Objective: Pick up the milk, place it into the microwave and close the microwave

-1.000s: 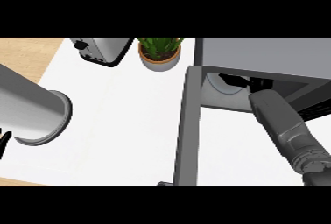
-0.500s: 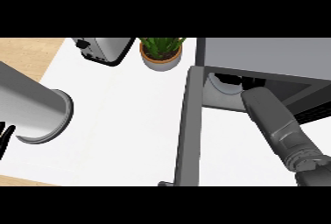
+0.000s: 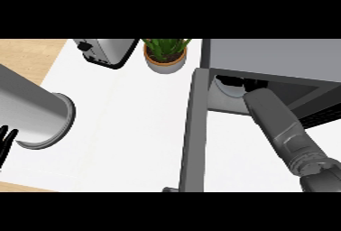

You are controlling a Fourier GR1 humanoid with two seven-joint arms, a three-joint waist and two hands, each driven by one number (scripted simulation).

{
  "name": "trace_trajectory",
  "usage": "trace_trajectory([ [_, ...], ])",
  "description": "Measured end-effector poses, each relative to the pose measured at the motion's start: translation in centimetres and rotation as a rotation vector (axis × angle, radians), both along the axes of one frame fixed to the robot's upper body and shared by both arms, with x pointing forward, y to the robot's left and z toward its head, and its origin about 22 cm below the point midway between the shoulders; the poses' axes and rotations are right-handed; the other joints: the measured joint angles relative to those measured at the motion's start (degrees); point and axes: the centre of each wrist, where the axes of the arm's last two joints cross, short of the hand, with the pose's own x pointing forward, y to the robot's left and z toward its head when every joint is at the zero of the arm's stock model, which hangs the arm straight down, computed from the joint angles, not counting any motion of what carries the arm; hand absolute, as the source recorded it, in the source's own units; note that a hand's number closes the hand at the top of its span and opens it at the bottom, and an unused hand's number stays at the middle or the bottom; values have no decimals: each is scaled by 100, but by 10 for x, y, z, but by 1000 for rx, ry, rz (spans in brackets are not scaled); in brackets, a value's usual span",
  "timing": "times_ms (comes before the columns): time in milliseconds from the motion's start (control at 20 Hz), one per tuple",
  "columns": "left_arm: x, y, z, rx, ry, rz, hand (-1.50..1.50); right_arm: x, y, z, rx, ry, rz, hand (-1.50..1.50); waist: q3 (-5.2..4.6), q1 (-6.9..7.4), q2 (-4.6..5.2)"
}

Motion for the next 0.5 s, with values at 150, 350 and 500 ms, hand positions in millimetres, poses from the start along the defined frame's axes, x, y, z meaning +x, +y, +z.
trace_trajectory([
  [150, 2, 0, -3, -4, 0, 3, -150, -1, 4, -3, 4, 8, 11, -150, -2, -43, -18],
  [350, 2, -1, -5, -7, -3, 9, -150, -3, 8, -6, 16, 15, 28, -150, -3, -97, -48],
  [500, -2, -1, -4, -4, -7, 7, -150, -7, 9, -12, 33, 19, 36, -150, -2, -129, -70],
])
